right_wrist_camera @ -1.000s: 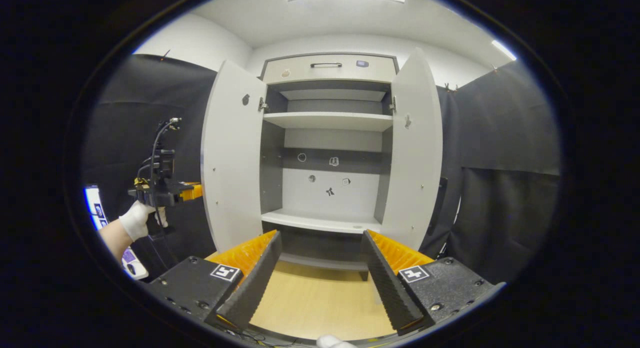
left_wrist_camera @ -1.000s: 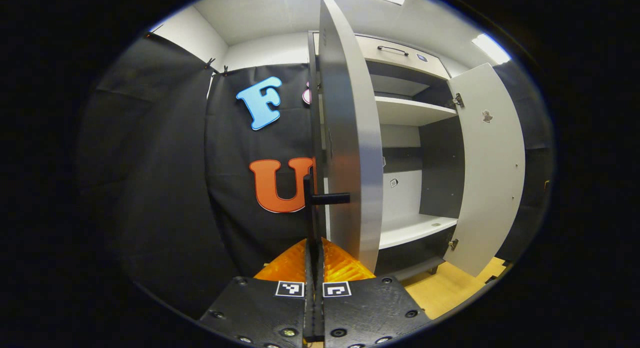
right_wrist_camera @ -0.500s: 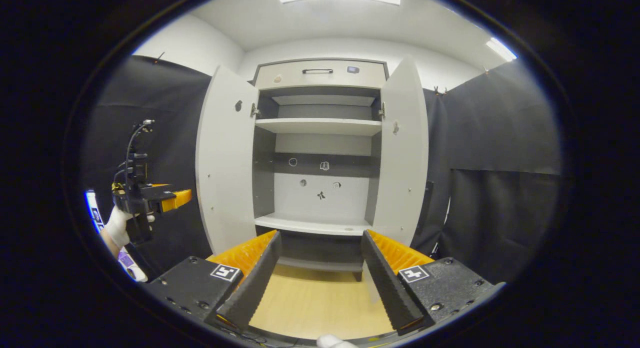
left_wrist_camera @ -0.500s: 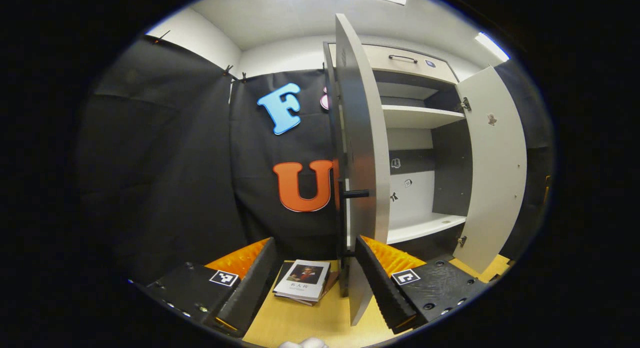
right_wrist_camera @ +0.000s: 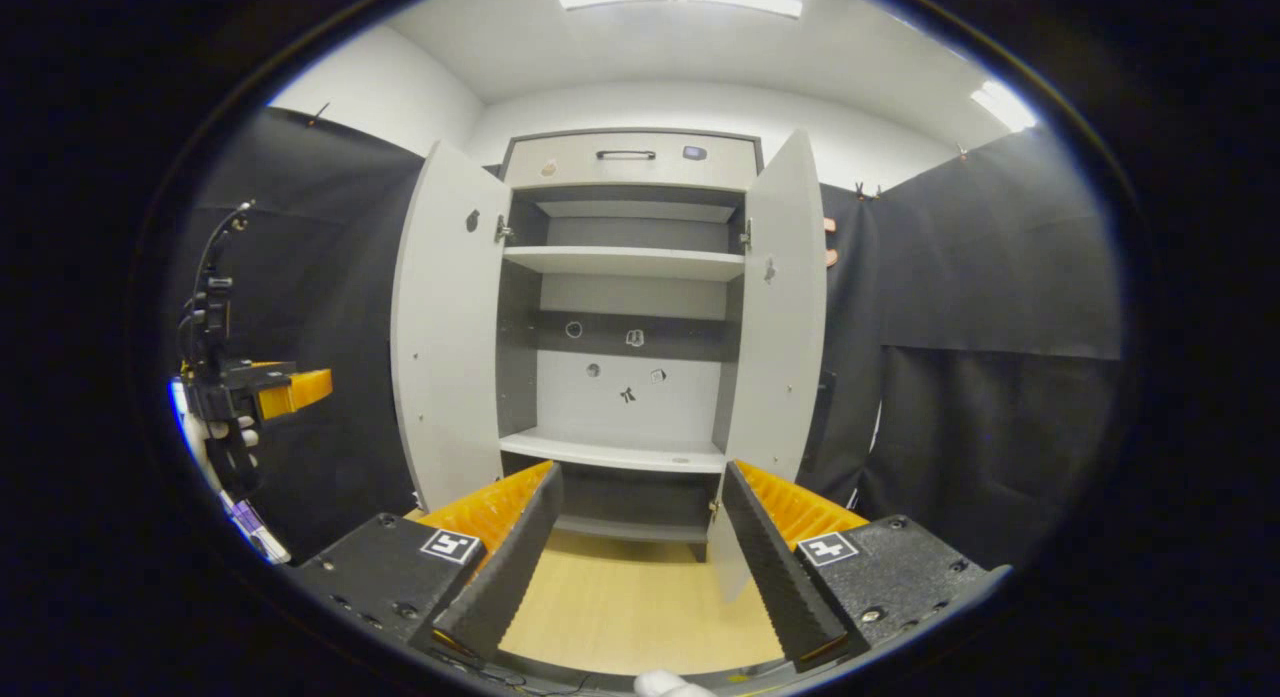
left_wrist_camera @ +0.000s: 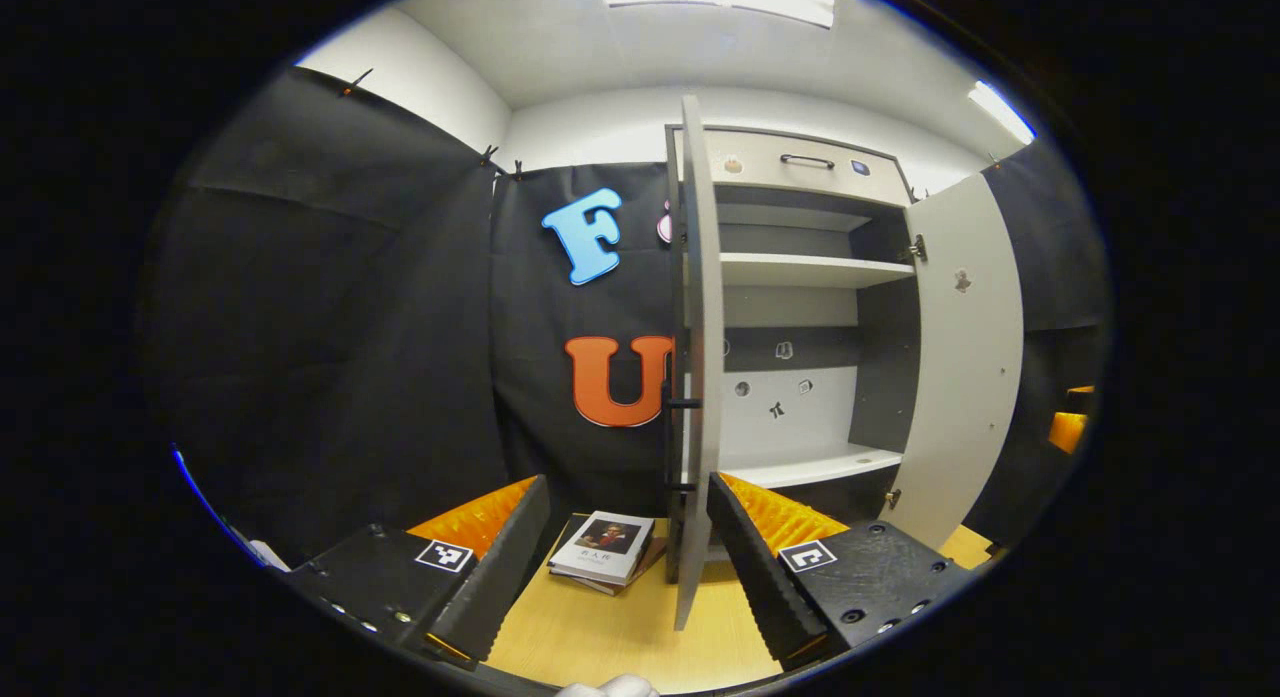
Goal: Open the right door of the double-door shoe cabinet with the right hand, and open the left door with the left hand.
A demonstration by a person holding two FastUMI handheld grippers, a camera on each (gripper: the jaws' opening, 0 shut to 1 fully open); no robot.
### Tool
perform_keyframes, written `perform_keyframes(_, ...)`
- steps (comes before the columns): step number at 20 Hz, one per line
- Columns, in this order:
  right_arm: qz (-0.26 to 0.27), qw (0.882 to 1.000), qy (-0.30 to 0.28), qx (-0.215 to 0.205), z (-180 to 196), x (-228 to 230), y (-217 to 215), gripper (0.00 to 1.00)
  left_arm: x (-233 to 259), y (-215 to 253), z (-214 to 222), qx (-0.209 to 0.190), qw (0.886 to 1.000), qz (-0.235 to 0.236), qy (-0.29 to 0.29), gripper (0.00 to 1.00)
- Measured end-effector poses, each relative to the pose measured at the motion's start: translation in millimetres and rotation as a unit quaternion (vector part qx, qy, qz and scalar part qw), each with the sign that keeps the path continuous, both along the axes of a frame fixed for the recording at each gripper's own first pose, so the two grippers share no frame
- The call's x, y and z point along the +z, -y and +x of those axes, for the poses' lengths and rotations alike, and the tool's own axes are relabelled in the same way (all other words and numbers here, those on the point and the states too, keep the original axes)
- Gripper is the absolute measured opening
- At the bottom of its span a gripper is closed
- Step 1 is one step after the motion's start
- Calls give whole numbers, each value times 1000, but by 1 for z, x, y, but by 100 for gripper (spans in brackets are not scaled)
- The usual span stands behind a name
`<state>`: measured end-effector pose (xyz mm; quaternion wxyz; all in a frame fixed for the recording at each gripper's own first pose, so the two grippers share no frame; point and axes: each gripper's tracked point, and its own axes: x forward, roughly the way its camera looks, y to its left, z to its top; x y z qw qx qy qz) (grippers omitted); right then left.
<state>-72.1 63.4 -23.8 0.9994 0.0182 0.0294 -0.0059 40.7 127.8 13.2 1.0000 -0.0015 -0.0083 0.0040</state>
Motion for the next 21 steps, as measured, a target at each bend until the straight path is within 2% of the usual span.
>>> perform_keyframes(5,6,1000,8,-8,0,5,26,100,16,63,-34,-19,1000,6,13,95)
perform_keyframes(9,7,1000,7,-4,4,4,47,100,5,115,-48,-40,999,-1,0,95)
perform_keyframes(16,15,1000,3,9,15,-2,73,100,1,143,-56,-22,1000,11,-6,96)
perform_keyframes(21,13,1000,3,22,20,-1,68,100,-1,145,-56,-22,1000,11,-12,96)
